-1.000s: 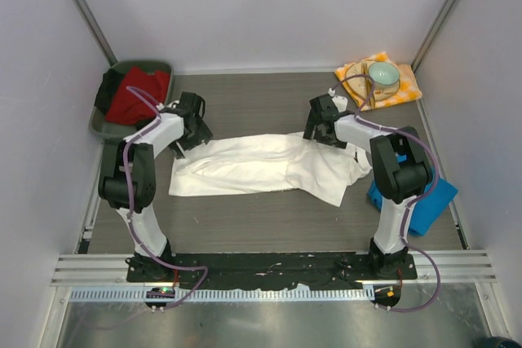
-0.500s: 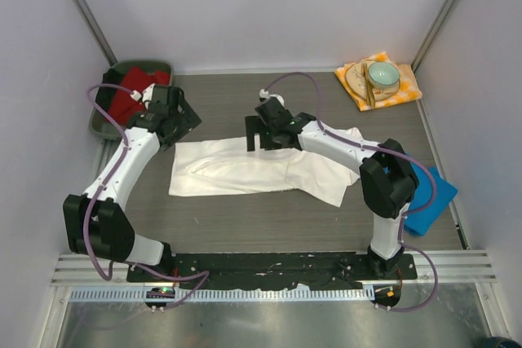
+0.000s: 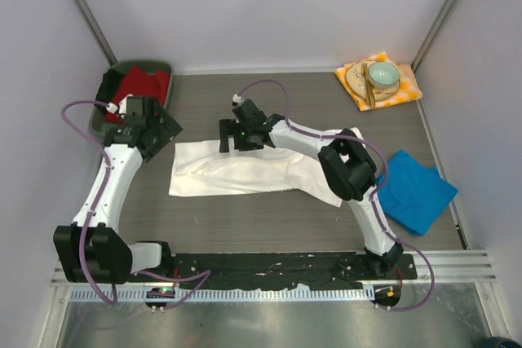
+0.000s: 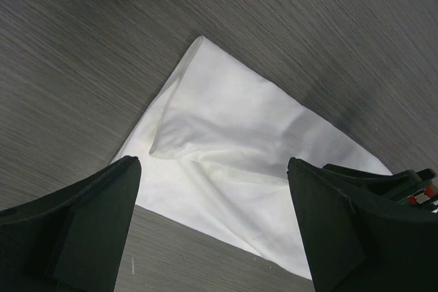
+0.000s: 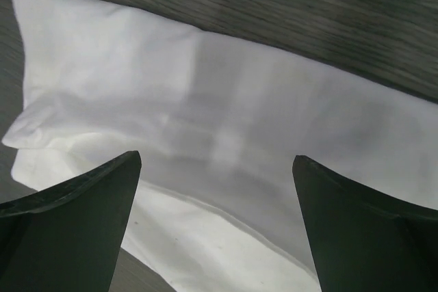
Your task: Fold and stack the t-shirts
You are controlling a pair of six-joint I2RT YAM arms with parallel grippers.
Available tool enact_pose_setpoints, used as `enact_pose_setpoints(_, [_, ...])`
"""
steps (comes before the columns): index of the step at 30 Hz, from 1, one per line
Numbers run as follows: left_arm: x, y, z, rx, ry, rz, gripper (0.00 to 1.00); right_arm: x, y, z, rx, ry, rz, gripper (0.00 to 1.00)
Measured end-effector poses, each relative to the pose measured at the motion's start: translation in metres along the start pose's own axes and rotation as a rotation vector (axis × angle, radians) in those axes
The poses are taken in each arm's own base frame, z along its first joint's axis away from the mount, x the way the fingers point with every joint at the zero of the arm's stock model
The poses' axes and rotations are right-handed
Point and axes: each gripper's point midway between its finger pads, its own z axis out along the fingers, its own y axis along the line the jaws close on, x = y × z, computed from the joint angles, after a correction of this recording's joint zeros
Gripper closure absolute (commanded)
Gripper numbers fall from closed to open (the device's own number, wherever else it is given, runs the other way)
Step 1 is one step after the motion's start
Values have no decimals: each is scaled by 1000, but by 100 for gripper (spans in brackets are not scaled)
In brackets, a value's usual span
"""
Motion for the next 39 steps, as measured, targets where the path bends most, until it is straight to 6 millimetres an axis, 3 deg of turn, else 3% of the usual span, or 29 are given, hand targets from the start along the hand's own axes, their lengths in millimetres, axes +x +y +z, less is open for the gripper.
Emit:
enact_pose_setpoints(4, [-7, 5, -6, 8, -18, -7, 7, -11, 23, -2, -62, -27, -10, 0])
enact_pose_setpoints(10, [0, 10, -3, 10, 11, 4, 7, 3, 40, -2, -86, -3, -37, 0])
enact_pose_setpoints(15, [8, 12, 0, 15, 36, 7, 7, 29, 39, 3, -73, 43, -55, 1])
enact_pose_setpoints(28, [21, 16, 3, 19, 66, -12, 8, 57, 39, -19, -47, 46, -92, 0])
enact_pose_setpoints(39, [21, 16, 0, 27, 58, -15, 8, 48, 51, -50, -36, -12, -119, 0])
